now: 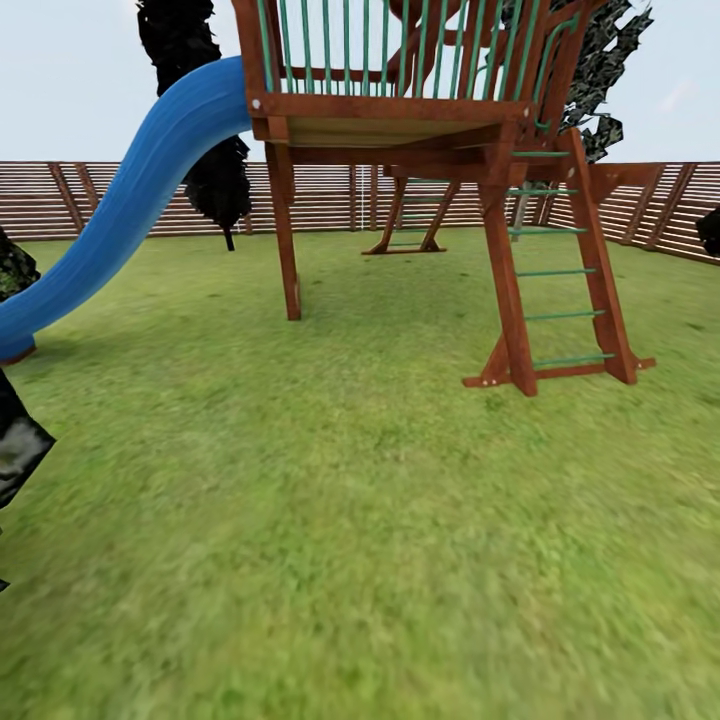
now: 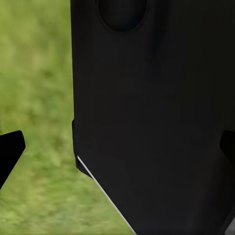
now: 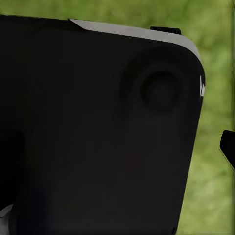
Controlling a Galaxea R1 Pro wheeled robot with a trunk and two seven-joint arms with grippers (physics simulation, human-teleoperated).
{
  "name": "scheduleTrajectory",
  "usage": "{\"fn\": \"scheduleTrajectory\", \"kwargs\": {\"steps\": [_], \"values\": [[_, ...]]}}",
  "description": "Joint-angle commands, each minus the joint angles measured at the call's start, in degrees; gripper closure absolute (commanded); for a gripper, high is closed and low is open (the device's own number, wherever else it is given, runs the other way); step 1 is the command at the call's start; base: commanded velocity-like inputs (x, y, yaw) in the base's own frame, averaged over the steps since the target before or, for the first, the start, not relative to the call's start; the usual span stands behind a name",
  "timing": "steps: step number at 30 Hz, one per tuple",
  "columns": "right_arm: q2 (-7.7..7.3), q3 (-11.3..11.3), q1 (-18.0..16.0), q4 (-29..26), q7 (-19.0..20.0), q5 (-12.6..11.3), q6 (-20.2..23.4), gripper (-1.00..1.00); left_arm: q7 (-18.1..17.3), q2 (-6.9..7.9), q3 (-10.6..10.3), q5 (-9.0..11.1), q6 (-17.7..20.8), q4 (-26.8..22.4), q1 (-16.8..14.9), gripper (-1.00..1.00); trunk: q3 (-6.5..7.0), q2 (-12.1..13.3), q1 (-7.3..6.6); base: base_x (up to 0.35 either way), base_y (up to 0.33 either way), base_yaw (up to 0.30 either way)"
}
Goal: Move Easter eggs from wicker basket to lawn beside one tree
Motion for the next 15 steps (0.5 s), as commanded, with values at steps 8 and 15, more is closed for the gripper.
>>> {"fn": "scheduleTrajectory", "kwargs": {"steps": [8, 15], "values": [[-0.02, 0.04, -0.03, 0.04, 0.08, 0.32, -0.19, -1.0, 0.02, -0.01, 0.24, 0.07, -0.03, -0.01, -0.01, -1.0, -0.04, -0.02, 0.03, 0.314, 0.0, 0.0], [-0.03, 0.04, -0.03, 0.03, 0.07, 0.32, -0.19, -1.0, 0.02, -0.01, 0.23, 0.07, -0.03, -0.02, -0.01, -1.0, -0.04, -0.02, 0.03, 0.314, 0.0, 0.0]]}}
